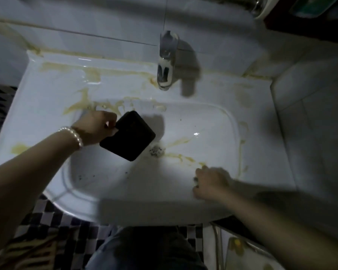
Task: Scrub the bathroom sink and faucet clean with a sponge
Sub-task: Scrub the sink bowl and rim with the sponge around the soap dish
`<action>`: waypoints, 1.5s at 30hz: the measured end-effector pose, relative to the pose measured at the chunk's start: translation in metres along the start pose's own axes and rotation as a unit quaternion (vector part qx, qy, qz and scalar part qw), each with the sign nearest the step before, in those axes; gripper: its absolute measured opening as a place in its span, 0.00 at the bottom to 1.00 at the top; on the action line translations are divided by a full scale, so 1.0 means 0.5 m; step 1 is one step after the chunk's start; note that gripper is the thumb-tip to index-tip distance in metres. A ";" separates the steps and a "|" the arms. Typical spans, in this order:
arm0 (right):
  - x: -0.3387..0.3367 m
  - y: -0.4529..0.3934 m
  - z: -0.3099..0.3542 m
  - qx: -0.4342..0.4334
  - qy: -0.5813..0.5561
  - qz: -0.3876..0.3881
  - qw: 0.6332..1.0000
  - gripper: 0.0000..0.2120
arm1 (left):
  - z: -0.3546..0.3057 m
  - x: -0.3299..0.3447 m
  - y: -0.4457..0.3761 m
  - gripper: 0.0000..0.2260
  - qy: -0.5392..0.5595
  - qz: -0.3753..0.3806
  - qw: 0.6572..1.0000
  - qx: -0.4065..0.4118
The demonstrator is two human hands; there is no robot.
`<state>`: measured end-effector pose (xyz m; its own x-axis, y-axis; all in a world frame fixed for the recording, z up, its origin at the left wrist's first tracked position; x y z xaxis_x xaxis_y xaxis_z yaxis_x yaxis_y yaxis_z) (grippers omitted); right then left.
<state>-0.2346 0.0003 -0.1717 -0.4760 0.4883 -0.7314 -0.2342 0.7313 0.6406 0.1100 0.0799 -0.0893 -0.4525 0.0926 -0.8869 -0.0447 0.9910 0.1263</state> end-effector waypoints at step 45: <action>-0.069 0.091 0.425 -0.242 -0.271 0.066 0.929 0.12 | 0.122 -0.169 0.114 0.12 0.347 -0.192 0.903 -0.168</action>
<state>-0.0487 0.1180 -0.1671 -0.0618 0.8221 -0.5659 -0.6207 0.4123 0.6668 0.2001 0.1343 -0.0341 -0.7896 -0.4495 -0.4177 -0.5315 0.8412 0.0995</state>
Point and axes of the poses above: each hand's wrist, its own y-axis away from the middle knuckle, its own x-axis out of the palm, z = x × y, the point moved 2 cm from there along -y, towards the middle knuckle, and after that the axes turned 13 degrees about x, right-handed, at the moved point
